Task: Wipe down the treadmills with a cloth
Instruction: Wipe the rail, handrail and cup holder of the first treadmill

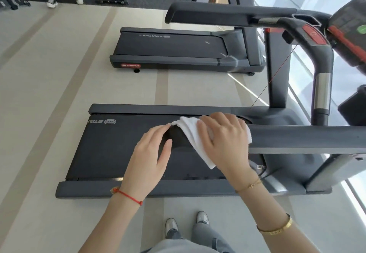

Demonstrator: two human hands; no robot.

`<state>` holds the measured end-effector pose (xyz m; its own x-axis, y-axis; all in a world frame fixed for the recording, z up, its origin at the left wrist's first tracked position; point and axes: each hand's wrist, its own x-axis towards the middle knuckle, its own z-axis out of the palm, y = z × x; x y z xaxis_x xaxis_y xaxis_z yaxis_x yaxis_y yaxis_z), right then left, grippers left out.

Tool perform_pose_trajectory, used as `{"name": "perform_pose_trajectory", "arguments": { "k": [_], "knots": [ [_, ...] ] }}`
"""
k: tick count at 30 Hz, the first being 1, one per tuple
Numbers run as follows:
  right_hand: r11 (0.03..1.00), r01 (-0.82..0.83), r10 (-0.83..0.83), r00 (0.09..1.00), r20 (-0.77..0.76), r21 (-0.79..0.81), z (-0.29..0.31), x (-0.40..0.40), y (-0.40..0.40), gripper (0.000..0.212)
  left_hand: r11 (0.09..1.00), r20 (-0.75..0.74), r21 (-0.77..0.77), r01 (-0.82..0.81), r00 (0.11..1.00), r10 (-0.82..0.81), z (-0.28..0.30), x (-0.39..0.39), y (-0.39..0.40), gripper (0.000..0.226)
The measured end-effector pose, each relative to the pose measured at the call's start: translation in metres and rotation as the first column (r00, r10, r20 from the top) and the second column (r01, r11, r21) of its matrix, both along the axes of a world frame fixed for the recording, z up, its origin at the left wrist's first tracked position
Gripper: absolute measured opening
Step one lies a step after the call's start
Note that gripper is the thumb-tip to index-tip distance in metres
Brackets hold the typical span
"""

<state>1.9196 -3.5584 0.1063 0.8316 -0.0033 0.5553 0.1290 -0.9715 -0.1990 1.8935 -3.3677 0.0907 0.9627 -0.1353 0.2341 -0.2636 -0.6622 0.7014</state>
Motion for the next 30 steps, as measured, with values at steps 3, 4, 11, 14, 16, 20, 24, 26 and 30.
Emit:
{"name": "perform_pose_trajectory", "arguments": {
  "k": [3, 4, 11, 14, 16, 20, 24, 26, 30],
  "knots": [
    [0.992, -0.117, 0.118, 0.993, 0.022, -0.053, -0.006, -0.01, 0.006, 0.029, 1.0, 0.008, 0.004, 0.006, 1.0, -0.006, -0.001, -0.001, 0.0, 0.034],
    [0.989, -0.129, 0.131, 0.991, 0.028, -0.066, -0.006, -0.011, -0.001, 0.03, 1.0, 0.008, 0.012, 0.009, 1.0, -0.009, -0.001, -0.001, 0.0, 0.035],
    [0.981, 0.18, -0.184, 0.981, 0.058, 0.075, 0.002, -0.001, -0.024, 0.028, 0.997, 0.002, 0.076, 0.017, 1.0, -0.017, 0.001, -0.001, -0.001, 0.043],
    [0.999, 0.039, -0.039, 0.999, 0.026, -0.002, -0.008, -0.01, 0.008, 0.027, 0.997, 0.016, 0.072, 0.014, 1.0, -0.015, 0.002, 0.001, -0.007, 0.037],
    [0.996, -0.069, 0.069, 0.998, 0.011, -0.054, -0.014, -0.016, 0.009, 0.035, 0.997, 0.03, 0.077, 0.017, 0.999, -0.02, 0.003, 0.003, -0.013, 0.03],
    [0.991, -0.115, 0.118, 0.992, 0.034, -0.073, -0.014, -0.015, -0.028, 0.034, 0.994, 0.069, 0.107, 0.024, 0.997, -0.031, 0.007, 0.006, -0.031, 0.027],
    [0.998, -0.047, 0.049, 0.997, 0.053, -0.049, -0.013, -0.017, -0.077, 0.03, 0.967, 0.142, 0.25, 0.05, 0.986, -0.088, 0.012, 0.01, -0.061, 0.033],
    [0.999, -0.028, 0.031, 0.998, 0.063, -0.033, -0.013, -0.017, -0.099, 0.029, 0.952, 0.17, 0.303, 0.05, 0.98, -0.105, 0.014, 0.013, -0.081, 0.032],
    [0.998, -0.043, 0.046, 0.997, 0.069, -0.038, -0.015, -0.02, -0.133, 0.031, 0.928, 0.196, 0.373, 0.01, 0.976, -0.09, 0.015, 0.017, -0.128, 0.024]
  ]
}}
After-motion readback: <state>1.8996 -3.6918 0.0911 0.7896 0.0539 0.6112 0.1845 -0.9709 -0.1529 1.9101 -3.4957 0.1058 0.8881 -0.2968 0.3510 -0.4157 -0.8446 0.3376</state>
